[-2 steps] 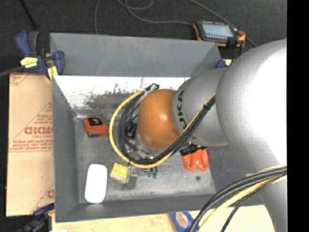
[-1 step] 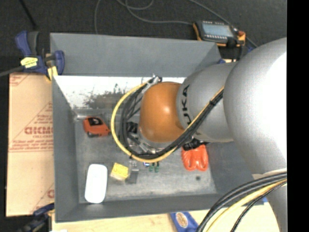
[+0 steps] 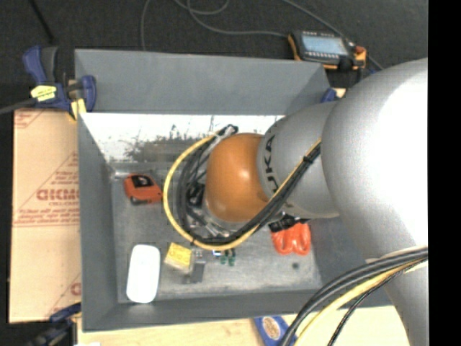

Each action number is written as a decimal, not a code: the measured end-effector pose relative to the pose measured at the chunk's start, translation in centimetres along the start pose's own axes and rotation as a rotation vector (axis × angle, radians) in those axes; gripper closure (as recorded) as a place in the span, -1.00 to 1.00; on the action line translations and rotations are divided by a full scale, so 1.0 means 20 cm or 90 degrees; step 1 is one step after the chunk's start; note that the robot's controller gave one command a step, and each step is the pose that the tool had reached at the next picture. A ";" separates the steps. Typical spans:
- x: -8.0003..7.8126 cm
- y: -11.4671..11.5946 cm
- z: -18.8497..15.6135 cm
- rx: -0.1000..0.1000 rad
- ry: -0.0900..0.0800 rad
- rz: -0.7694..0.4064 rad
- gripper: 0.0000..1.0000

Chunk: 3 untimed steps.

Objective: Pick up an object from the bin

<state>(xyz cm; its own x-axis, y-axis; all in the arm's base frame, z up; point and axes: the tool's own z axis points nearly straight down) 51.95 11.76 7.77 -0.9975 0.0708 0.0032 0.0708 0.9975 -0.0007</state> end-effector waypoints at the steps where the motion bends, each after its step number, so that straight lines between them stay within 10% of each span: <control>1: 0.05 0.04 0.03 -0.001 -0.004 0.119 1.00; 3: 0.05 0.04 0.01 -0.001 -0.003 0.119 1.00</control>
Offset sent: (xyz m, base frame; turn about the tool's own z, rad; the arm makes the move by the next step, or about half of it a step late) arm 0.0000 0.0000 0.0000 0.0000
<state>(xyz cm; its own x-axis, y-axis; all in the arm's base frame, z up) 50.93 12.56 7.50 -0.9670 0.2547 -0.0013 0.2547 0.9670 0.0003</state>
